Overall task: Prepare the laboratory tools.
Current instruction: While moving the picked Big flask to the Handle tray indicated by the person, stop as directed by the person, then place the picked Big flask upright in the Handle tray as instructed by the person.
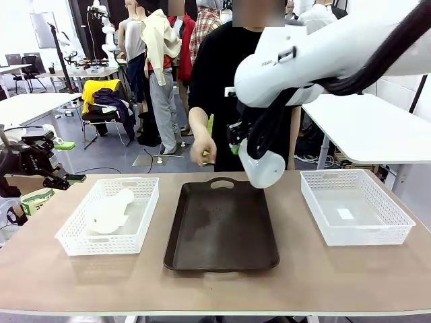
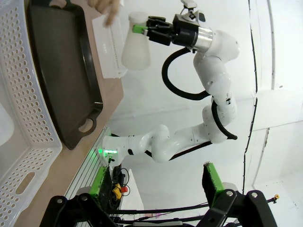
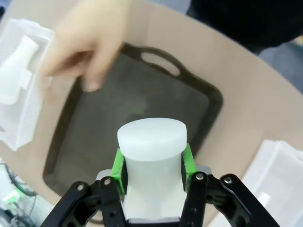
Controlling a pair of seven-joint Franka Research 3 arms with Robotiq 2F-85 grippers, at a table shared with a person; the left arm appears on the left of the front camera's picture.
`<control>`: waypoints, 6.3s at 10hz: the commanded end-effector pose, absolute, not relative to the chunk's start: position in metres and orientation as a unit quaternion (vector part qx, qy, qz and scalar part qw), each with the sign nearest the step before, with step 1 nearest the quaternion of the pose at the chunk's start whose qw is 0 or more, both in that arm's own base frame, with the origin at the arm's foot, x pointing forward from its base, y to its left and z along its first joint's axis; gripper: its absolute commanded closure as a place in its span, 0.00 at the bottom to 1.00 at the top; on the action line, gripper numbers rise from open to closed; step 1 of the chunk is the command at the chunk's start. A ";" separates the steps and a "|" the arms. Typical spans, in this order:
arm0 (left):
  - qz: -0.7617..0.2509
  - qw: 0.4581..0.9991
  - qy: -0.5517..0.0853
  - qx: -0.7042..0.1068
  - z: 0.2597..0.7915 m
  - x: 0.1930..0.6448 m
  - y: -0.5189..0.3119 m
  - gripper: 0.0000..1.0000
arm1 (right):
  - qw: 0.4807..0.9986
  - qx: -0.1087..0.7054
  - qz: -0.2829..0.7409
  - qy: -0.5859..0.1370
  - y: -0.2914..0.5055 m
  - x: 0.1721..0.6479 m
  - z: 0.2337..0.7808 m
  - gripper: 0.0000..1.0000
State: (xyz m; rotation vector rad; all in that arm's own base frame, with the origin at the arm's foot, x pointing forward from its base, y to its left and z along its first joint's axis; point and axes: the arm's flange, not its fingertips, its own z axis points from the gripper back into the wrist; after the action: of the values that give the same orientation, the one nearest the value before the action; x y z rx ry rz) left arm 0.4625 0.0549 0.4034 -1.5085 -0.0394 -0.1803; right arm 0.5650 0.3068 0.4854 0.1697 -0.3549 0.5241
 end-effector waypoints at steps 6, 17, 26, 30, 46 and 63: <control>-0.081 0.727 -0.022 -0.681 0.405 0.463 0.055 0.00 | 0.944 0.105 0.288 -0.123 0.350 0.605 0.417 1.00; -0.081 0.727 -0.022 -0.681 0.405 0.463 0.055 0.00 | 0.948 0.100 0.281 -0.115 0.349 0.602 0.406 1.00; -0.081 0.727 -0.022 -0.681 0.405 0.463 0.055 0.00 | 0.948 0.100 0.281 -0.115 0.349 0.602 0.406 1.00; -0.081 0.727 -0.022 -0.681 0.405 0.463 0.055 0.00 | 0.948 0.100 0.281 -0.115 0.349 0.602 0.406 1.00; -0.081 0.727 -0.022 -0.681 0.405 0.463 0.055 0.00 | 0.948 0.100 0.281 -0.115 0.349 0.602 0.406 1.00; -0.081 0.727 -0.022 -0.681 0.405 0.463 0.055 0.00 | 0.616 0.345 0.580 -0.406 0.269 0.572 0.416 1.00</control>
State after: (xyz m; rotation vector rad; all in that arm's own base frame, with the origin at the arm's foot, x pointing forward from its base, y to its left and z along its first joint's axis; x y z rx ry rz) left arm 0.4625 0.0552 0.4034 -1.5084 -0.0397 -0.1798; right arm 0.5934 0.3137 0.4547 0.6127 -0.8737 1.2258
